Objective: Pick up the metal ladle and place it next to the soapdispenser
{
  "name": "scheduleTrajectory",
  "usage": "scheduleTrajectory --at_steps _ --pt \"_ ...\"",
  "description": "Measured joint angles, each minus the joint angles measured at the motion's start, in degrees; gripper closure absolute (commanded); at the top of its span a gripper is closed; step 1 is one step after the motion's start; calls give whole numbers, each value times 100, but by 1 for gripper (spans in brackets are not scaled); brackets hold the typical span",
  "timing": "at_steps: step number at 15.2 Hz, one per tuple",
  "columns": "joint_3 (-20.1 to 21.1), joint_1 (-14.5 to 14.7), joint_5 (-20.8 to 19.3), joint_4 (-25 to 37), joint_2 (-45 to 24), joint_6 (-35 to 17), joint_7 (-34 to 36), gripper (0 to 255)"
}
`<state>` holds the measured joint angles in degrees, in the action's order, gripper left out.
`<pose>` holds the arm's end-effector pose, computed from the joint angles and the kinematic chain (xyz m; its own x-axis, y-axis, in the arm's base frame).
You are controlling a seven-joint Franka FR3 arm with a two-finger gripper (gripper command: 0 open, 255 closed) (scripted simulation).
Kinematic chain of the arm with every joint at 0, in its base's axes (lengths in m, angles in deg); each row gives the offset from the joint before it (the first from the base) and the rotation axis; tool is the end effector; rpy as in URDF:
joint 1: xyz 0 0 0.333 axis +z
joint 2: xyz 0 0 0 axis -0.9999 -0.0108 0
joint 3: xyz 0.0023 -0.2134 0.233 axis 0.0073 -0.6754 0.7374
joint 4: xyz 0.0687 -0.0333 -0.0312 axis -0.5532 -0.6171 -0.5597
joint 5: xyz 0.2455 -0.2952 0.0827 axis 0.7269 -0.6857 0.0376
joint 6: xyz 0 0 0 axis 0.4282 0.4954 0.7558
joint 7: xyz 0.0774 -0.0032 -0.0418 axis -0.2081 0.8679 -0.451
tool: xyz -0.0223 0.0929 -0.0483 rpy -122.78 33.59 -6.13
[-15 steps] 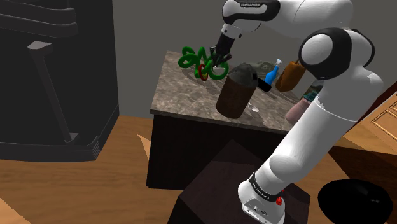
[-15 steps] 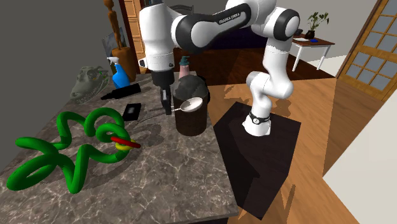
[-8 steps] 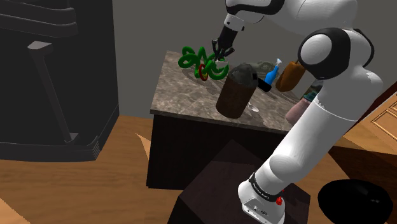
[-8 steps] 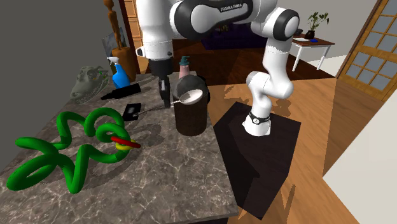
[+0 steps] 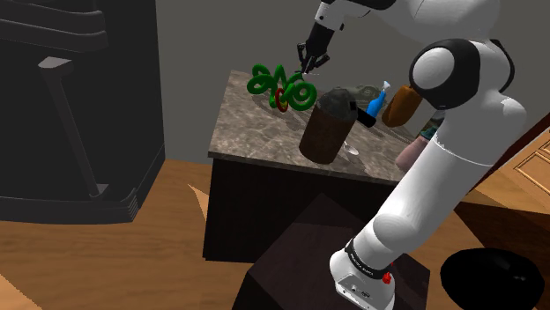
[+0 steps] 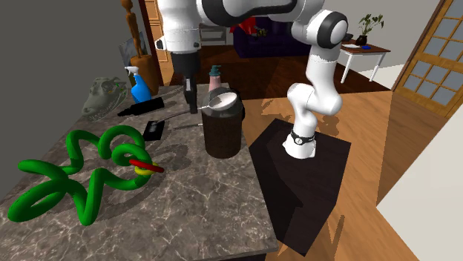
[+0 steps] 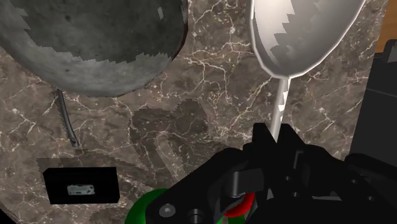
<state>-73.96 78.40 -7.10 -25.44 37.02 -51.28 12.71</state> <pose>0.5232 -0.2631 0.6111 0.6706 -0.7414 -0.0253 -0.7392 -0.6649 -0.1072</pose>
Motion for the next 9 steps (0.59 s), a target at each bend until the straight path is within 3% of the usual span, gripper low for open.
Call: scheduleTrajectory --at_steps 4,9 --pt "-14 -29 38 462 -114 353 12 255" --pt "-223 -269 -36 166 172 388 -442 255"
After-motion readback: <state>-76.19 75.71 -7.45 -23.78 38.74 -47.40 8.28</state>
